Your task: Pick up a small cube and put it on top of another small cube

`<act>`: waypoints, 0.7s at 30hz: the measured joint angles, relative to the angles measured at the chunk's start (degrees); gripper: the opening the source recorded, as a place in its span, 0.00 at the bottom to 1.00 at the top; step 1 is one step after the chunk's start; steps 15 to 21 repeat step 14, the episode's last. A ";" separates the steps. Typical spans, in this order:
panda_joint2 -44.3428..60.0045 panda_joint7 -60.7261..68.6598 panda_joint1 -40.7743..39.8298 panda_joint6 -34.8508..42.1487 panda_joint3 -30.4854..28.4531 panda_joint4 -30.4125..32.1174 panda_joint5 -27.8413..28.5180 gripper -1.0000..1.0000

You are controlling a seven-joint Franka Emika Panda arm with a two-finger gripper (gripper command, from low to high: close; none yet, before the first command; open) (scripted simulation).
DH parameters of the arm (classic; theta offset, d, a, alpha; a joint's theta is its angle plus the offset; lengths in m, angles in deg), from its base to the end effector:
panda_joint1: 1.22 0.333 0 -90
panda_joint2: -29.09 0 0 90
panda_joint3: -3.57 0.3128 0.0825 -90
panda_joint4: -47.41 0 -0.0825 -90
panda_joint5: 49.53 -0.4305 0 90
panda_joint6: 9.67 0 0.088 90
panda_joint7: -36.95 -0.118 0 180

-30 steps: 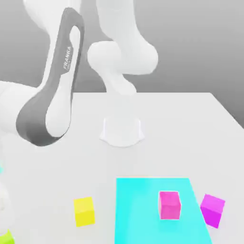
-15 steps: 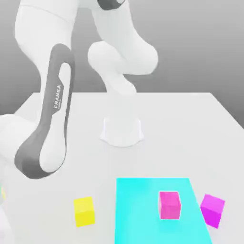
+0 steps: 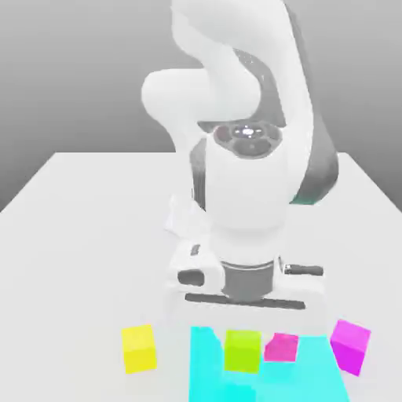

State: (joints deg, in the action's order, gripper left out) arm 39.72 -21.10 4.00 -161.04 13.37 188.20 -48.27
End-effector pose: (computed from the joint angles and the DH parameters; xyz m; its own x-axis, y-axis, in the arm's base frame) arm 0.4872 0.1350 0.1700 0.7420 -0.6701 -0.0165 -0.6703 -0.7419 -0.0130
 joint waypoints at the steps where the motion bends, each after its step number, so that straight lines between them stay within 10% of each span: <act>1: 0.50 -0.48 1.89 -1.02 1.20 0.58 1.34 0.00; 2: 1.79 -1.33 4.06 -2.47 2.11 0.86 3.18 0.00; 3: 3.95 -2.60 6.74 -4.40 2.45 0.81 5.56 1.00; 21: -1.18 -0.70 9.19 0.46 5.11 1.04 3.81 1.00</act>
